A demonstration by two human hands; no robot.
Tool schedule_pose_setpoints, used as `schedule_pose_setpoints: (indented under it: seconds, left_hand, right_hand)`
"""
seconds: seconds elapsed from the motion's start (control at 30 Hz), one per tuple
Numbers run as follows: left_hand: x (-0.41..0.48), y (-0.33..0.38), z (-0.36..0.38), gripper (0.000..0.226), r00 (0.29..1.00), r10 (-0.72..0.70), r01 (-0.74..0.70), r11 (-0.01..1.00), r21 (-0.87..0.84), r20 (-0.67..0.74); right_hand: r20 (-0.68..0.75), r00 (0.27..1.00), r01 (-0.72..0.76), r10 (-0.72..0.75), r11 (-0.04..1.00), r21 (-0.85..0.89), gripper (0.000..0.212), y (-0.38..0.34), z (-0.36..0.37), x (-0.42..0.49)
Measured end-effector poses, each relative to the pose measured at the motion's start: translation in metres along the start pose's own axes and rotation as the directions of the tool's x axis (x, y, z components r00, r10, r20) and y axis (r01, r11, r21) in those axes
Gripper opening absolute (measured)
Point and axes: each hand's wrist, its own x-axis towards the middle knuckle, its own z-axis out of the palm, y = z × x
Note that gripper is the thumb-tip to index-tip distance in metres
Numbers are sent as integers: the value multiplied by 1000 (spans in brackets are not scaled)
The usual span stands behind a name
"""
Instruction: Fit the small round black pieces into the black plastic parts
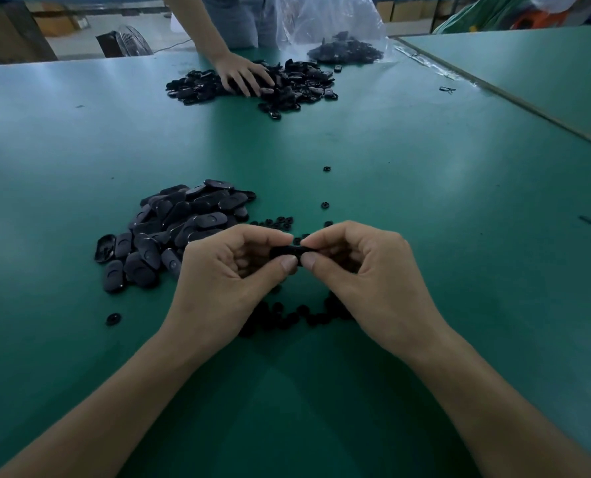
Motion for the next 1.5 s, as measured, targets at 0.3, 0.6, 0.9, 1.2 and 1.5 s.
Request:
schedule_pose_setpoints:
  seconds: [0.3,0.6,0.9,1.2,1.5]
  left_hand:
    - [1,-3,1,21,1000,-18,17,1000,-20,-23]
    - [0,-5,-1,21,998,40,-38,999,37,-47]
    - [-2,-7,0,21,985,142,-121,973,197,-96]
    - [20,-19,-38,14,866,268,-51,887,459,-421]
    - [32,-37,-66,21,847,115,335,643,689,-519]
  right_hand:
    - [-29,999,-29,26,997,-73,14,1,4,1]
    - [-16,1000,-3,2,998,-66,20,-1,2,0]
    - [-45,998,39,-45,992,-116,17,2,4,-2]
    - [-203,976,26,-80,966,-256,14,8,-1,-1]
    - [-160,985,24,-70,961,-277,14,11,0,-3]
